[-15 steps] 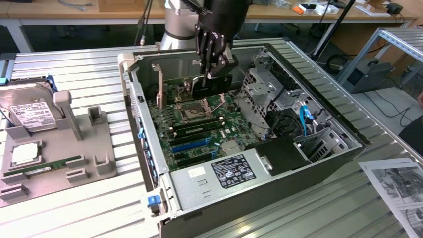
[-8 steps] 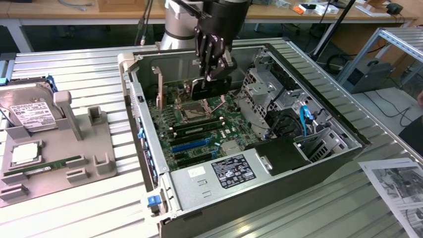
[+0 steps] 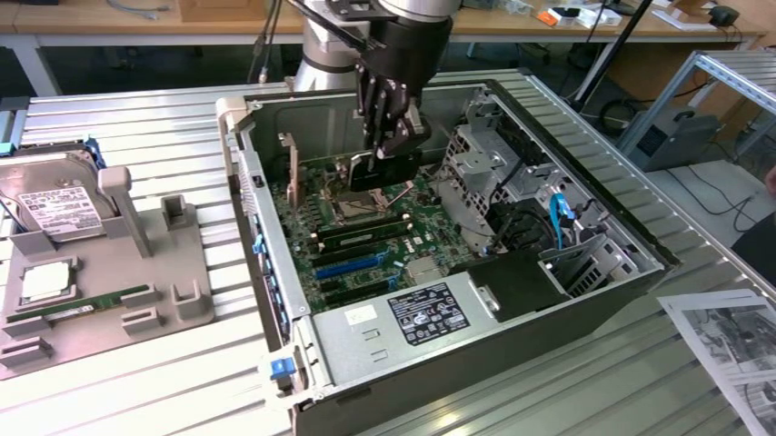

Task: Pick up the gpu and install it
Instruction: 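Insert the gpu into the slot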

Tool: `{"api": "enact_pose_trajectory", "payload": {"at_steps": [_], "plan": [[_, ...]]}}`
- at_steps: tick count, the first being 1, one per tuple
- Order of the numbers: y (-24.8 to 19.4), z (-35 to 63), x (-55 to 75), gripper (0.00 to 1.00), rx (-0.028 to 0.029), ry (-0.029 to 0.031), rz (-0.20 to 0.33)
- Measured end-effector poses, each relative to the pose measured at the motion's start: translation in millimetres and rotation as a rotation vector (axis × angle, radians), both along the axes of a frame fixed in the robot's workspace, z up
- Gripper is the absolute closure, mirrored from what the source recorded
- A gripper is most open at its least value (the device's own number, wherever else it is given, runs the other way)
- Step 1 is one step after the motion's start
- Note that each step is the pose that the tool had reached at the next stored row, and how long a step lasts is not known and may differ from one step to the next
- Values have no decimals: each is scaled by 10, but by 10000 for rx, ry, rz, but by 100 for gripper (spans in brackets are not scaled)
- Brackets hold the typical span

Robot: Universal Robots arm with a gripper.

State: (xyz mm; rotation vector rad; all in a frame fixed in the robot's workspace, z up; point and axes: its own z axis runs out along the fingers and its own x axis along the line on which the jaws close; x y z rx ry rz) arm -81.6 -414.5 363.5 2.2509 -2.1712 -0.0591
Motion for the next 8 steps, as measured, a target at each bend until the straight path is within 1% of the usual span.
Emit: {"api": "enact_pose_trajectory", "payload": {"at_steps": [2, 4, 8], "plan": [[0, -15, -1, 73, -2, 1, -2], [0, -51, -2, 73, 0, 4, -2], [0, -55, -2, 73, 1, 5, -2]]}}
